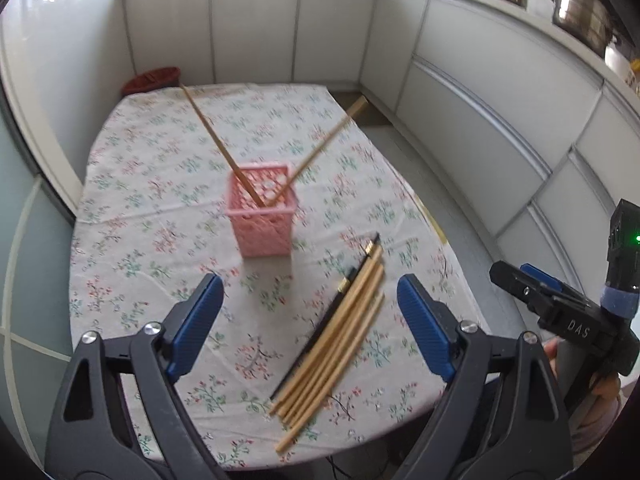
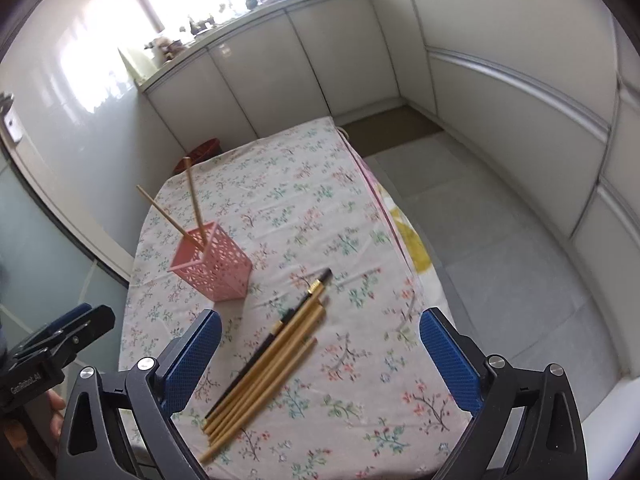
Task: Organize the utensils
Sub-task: 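Lower the left gripper to the pile and grasp another chopstick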
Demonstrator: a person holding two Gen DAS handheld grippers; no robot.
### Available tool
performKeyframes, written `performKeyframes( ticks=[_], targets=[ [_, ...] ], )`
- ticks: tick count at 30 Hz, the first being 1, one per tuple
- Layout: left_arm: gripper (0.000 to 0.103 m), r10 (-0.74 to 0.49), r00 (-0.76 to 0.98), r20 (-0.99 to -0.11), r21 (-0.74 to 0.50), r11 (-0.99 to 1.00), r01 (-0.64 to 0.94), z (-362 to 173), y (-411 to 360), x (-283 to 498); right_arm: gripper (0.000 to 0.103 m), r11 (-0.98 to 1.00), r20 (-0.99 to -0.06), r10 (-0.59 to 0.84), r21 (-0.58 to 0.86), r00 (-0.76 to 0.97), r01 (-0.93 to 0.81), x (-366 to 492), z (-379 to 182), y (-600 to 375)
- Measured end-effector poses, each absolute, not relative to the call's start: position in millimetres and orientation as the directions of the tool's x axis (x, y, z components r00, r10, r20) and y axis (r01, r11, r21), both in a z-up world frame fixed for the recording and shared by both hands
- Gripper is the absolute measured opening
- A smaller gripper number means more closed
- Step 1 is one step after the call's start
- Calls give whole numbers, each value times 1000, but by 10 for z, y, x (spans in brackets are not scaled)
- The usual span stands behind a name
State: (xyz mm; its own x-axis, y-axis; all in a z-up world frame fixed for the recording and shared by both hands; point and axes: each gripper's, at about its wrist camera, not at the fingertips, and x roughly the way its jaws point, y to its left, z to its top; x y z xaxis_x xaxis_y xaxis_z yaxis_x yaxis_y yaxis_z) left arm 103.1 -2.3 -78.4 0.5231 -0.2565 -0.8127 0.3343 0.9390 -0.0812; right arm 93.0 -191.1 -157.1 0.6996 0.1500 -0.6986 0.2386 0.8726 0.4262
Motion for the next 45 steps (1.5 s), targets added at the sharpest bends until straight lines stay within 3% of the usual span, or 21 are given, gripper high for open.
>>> performKeyframes(
  ticks=[7, 25, 26, 31, 35, 37, 44, 45],
  targets=[
    [89, -183, 402, -897, 13, 899, 437, -1224, -485, 1058, 101, 743, -736, 203, 546, 646, 388, 823, -2134, -2453],
    [85, -64, 154, -986, 43, 797, 603, -2122, -1573, 1909, 101, 587, -715, 309, 662, 627, 466, 853, -2432, -2872],
    [83, -66, 143, -987, 34, 796, 605, -2142, -1611, 1957, 101, 598, -717, 307, 657, 626, 459, 861, -2418, -2853],
    [46, -45, 75, -996, 10, 794, 608, -2252, -1712, 2175, 101, 614, -722, 311, 649, 618, 449, 879, -2416, -2825],
    [40, -36, 72, -997, 15, 792, 610, -2279, -1725, 2238, 101, 610, -731, 308, 643, 609, 463, 883, -2441, -2846],
    [28, -35, 71, -997, 16, 789, 614, -2303, -1732, 2258, 101, 613, -733, 307, 640, 607, 464, 884, -2445, -2843],
    [23, -34, 98, -995, 36, 774, 633, -2386, -1826, 2259, 101, 635, -746, 289, 618, 600, 462, 901, -2417, -2825],
    [15, -32, 106, -994, 42, 773, 633, -2392, -1829, 2249, 101, 644, -749, 281, 611, 600, 461, 908, -2404, -2816]
  ],
)
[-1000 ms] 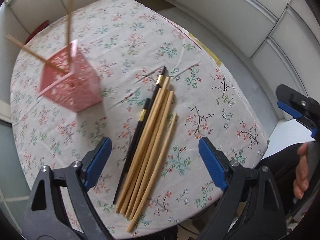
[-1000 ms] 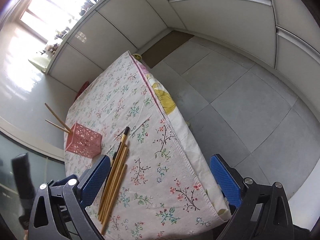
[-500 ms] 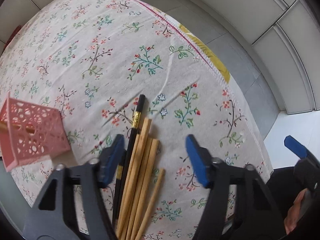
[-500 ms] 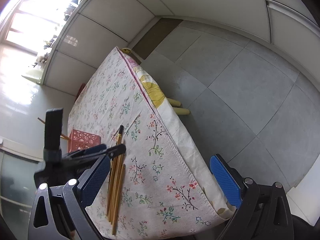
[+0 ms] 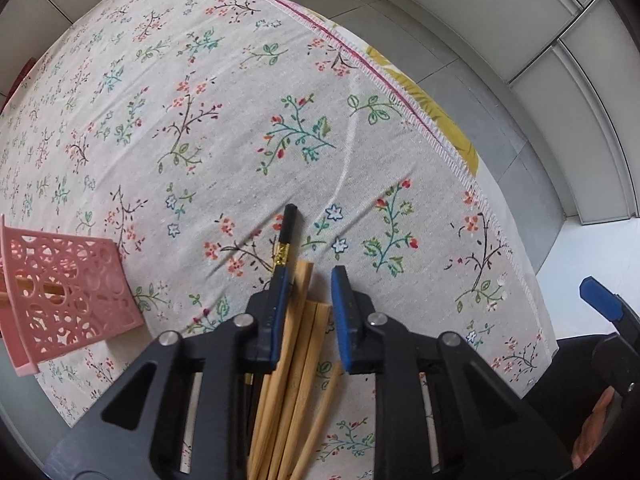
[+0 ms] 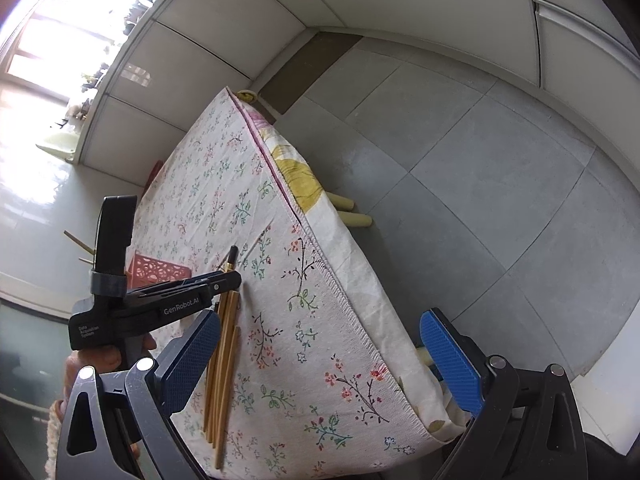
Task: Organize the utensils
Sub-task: 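Lower the left gripper to the pile and grasp another chopstick, then grasp a chopstick with the right gripper while the left gripper lifts its chopstick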
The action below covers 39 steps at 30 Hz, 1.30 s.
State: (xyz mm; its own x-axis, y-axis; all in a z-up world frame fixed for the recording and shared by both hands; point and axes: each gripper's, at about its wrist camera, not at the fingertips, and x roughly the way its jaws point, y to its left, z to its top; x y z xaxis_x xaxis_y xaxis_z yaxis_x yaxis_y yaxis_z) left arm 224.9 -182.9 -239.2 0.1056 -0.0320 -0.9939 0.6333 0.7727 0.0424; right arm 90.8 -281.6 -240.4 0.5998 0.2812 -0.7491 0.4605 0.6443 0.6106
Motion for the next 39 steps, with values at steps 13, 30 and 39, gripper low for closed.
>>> performKeyframes(
  ticks=[13, 30, 39],
  targets=[
    [10, -235, 368, -900, 15, 826, 564, -1524, -721, 1578, 93, 739, -853, 273, 481, 444, 471, 1314, -2465, -2248],
    [9, -415, 593, -690, -149, 883, 445, -875, 706, 971, 35, 790, -976, 179, 219, 126, 573, 2163, -2657, -1321],
    [9, -447, 607, -657, -211, 882, 421, -831, 949, 933, 20, 833, -996, 39, 75, 77, 549, 2262, -2694, -1120]
  ],
)
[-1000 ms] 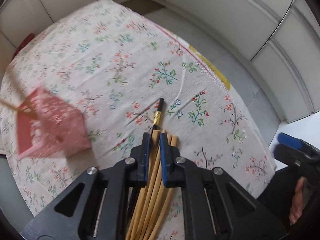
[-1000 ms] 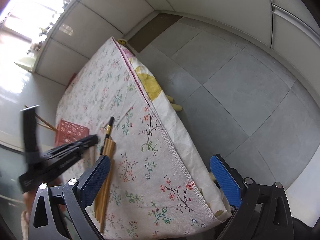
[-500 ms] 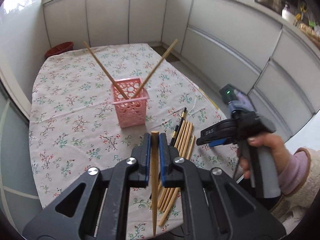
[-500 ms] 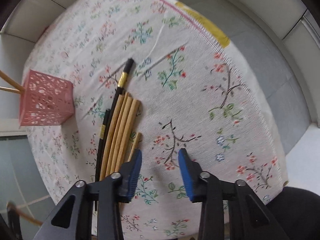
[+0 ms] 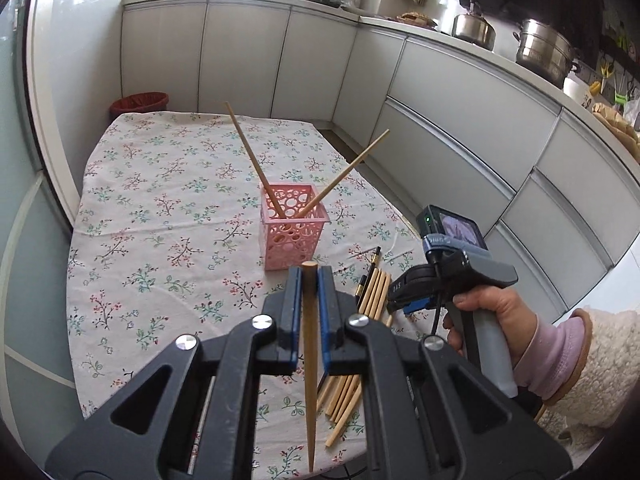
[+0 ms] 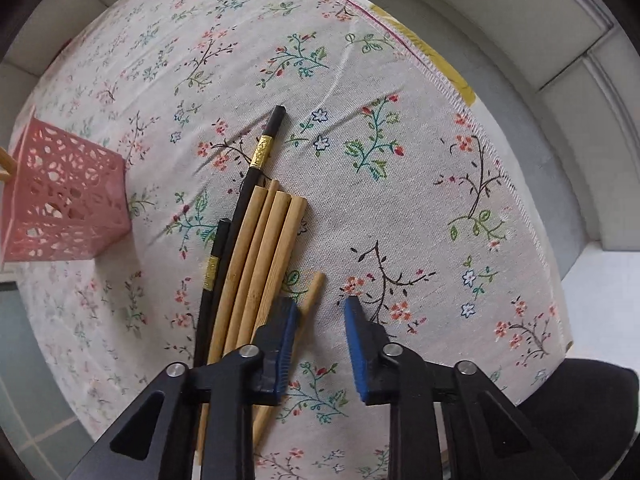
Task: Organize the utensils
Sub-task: 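Grasp a chopstick with the right gripper while the left gripper lifts its chopstick, then carry both held chopsticks toward the pink cup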
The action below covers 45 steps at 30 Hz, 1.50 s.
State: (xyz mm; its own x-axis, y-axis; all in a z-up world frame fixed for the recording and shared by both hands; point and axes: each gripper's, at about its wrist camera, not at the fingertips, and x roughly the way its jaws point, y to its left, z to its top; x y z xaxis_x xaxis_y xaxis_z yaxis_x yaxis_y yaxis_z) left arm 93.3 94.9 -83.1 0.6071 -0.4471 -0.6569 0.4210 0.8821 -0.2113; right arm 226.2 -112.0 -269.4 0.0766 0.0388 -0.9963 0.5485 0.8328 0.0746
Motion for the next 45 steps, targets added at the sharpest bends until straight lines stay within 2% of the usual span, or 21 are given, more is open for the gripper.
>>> performKeyframes(
  ticks=[3, 6, 8, 12, 18, 20, 25, 26, 28, 31, 33, 36, 42, 44, 45],
  targets=[
    [9, -444, 609, -657, -219, 886, 409, -845, 967, 940, 19, 838, -998, -2, 37, 70, 544, 2312, -2694, -1016],
    [9, -445, 611, -655, -223, 886, 406, -850, 966, 934, 11, 850, -996, -18, 32, 90, 526, 2308, -2670, -846],
    [9, -441, 617, -652, -223, 889, 399, -843, 980, 932, 8, 850, -992, 4, 68, 124, 523, 2281, -2645, -739],
    [9, -438, 637, -635, -234, 894, 382, -797, 1021, 909, 5, 809, -963, 114, 232, 244, 540, 2154, -2583, -856],
    [9, -427, 663, -616, -217, 900, 378, -689, 954, 800, 5, 838, -904, 119, 313, 410, 447, 1812, -2147, -946],
    [9, -410, 645, -645, -209, 906, 368, -728, 905, 827, 5, 837, -888, 136, 340, 439, 428, 1720, -2053, -1009],
    [10, -331, 484, -810, -227, 938, 262, -1163, 848, 1183, 5, 830, -848, 185, 405, 497, 383, 1611, -1904, -1260],
    [12, -311, 440, -842, -224, 945, 239, -1278, 841, 1280, 5, 832, -845, 189, 409, 501, 375, 1589, -1890, -1284],
    [26, -280, 346, -895, -229, 956, 183, -1545, 836, 1510, 5, 827, -837, 197, 421, 510, 372, 1536, -1853, -1414],
    [27, -202, 230, -952, -182, 978, 106, -1958, 804, 1827, 5, 814, -829, 213, 444, 517, 376, 1514, -1869, -1510],
    [27, -143, 197, -970, -134, 989, 61, -2158, 790, 1979, 5, 798, -824, 232, 465, 517, 383, 1528, -1932, -1587],
    [27, -133, 158, -978, -133, 991, 10, -2351, 766, 2141, 5, 786, -821, 248, 481, 514, 388, 1583, -2005, -1684],
    [27, 18, 177, -984, 32, 997, 75, -2435, 517, 2206, 5, 772, -810, 272, 505, 519, 385, 1732, -2066, -1828],
    [21, 16, 204, -979, 33, 996, 79, -2432, 511, 2179, 5, 769, -802, 276, 515, 531, 378, 1758, -2038, -1859],
    [8, 11, 222, -975, 29, 997, 78, -2430, 522, 2154, 5, 769, -796, 277, 520, 538, 373, 1765, -2013, -1873]
  ],
)
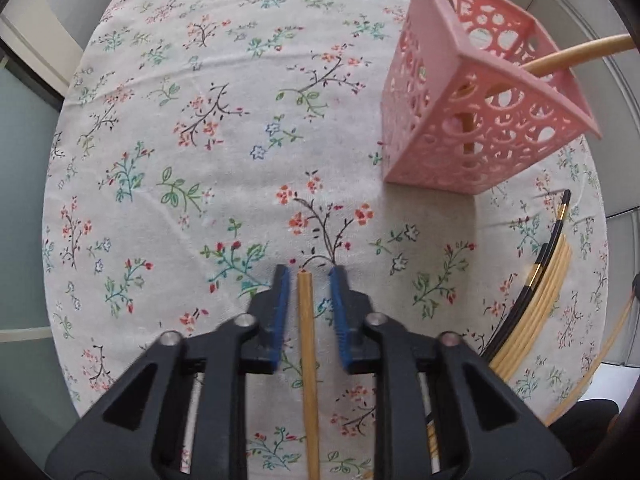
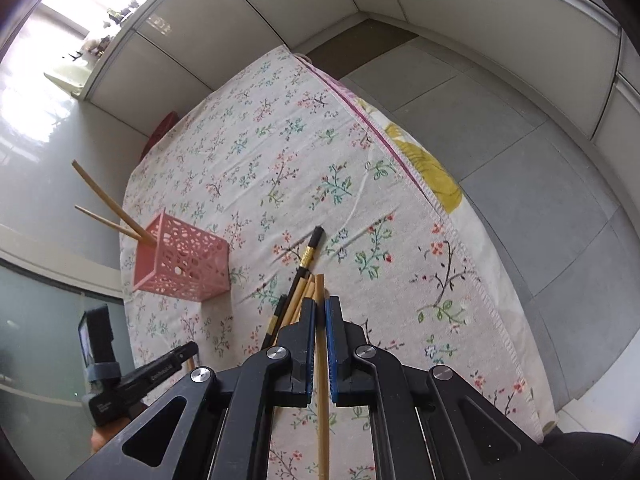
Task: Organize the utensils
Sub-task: 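Carry both held chopsticks toward the pink cup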
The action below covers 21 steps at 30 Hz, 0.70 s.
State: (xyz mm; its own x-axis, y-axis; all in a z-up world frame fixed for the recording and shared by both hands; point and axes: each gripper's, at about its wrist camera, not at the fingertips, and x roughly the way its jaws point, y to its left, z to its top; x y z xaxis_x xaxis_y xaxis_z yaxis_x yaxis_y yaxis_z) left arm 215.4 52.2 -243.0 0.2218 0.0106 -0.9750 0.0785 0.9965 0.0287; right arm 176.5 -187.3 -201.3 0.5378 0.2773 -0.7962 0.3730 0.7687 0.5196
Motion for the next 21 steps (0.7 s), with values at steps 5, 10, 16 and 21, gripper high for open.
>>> performKeyframes(
  ticks=[5, 10, 16, 21],
  targets=[
    [8, -64, 317, -946, -49, 997, 54, -2382, 739, 1917, 5, 779, -769, 275, 530, 577, 335, 1725, -1811, -1892],
    [8, -129, 430, -894, -105, 991, 80, -2007, 898, 1528, 5, 799, -730, 260, 530, 633, 284, 1589, -1543, -1843],
    [8, -188, 579, -793, -139, 982, 130, -1403, 933, 1042, 5, 847, -688, 216, 485, 692, 217, 1374, -1229, -1701],
    [8, -213, 669, -712, -131, 976, 171, -993, 848, 866, 5, 873, -660, 211, 459, 721, 164, 1201, -1018, -1586]
  ],
)
